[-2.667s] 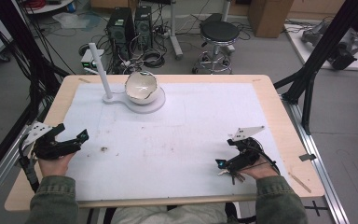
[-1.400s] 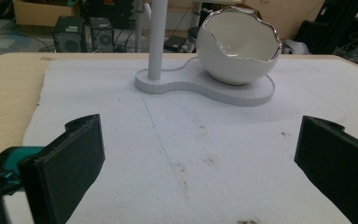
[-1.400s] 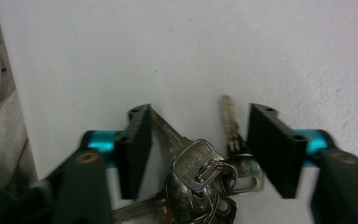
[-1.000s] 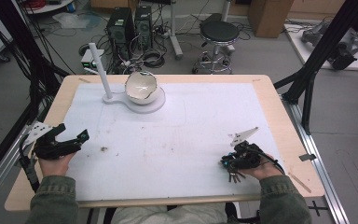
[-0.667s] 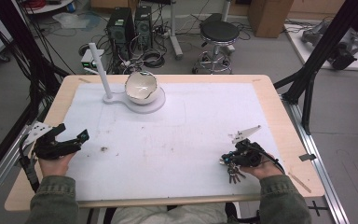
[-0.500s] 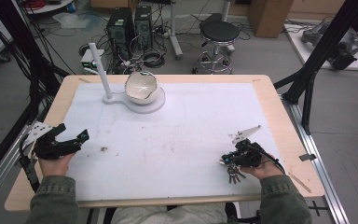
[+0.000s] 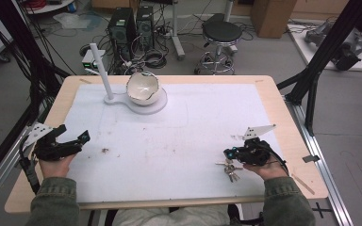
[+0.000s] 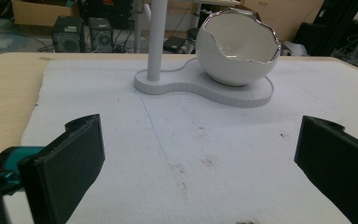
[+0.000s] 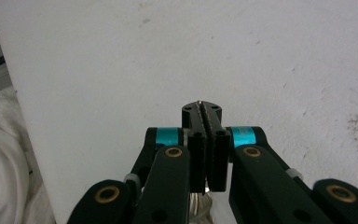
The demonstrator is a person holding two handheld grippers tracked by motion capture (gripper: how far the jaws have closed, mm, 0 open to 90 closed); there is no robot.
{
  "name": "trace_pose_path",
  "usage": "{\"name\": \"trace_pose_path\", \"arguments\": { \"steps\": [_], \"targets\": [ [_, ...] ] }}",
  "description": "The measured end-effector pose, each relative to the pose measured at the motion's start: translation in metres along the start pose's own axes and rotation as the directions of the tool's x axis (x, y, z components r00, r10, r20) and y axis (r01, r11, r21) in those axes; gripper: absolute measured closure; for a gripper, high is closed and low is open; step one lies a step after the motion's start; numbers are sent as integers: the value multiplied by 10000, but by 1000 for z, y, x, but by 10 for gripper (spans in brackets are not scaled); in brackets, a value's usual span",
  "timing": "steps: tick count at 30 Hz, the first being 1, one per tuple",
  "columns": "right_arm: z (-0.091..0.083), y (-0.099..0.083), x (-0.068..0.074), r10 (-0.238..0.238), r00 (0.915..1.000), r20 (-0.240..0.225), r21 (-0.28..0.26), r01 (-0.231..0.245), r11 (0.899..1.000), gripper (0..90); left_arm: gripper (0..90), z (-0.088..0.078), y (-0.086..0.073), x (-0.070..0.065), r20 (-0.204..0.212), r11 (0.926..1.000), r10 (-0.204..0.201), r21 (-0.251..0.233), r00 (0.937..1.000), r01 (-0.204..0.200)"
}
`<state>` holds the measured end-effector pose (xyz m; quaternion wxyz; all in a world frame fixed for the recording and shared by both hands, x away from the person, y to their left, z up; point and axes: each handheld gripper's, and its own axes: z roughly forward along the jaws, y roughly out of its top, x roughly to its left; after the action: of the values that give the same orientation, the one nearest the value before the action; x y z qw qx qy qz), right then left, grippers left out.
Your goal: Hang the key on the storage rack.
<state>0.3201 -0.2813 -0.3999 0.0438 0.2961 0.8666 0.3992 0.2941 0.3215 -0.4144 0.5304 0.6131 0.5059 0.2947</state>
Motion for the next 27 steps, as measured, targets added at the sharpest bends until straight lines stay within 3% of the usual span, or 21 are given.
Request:
{"name": "trace_pose_path", "arguments": {
  "steps": [8,16,27],
  "targets": [
    [-6,8,4,-36,9998,-181,-822,21,9966,895,20,1,0,0,36,10000,-14,23,10000,14],
    [-5,23,8,-194,9988,-451,-1171,140,9930,894,20,1,-1,-1,26,10000,-3,69,10000,3],
    [-3,45,-1,87,9953,-961,-1864,-266,9821,893,20,0,-1,-1,50,10000,-44,34,10000,44]
  ]
}}
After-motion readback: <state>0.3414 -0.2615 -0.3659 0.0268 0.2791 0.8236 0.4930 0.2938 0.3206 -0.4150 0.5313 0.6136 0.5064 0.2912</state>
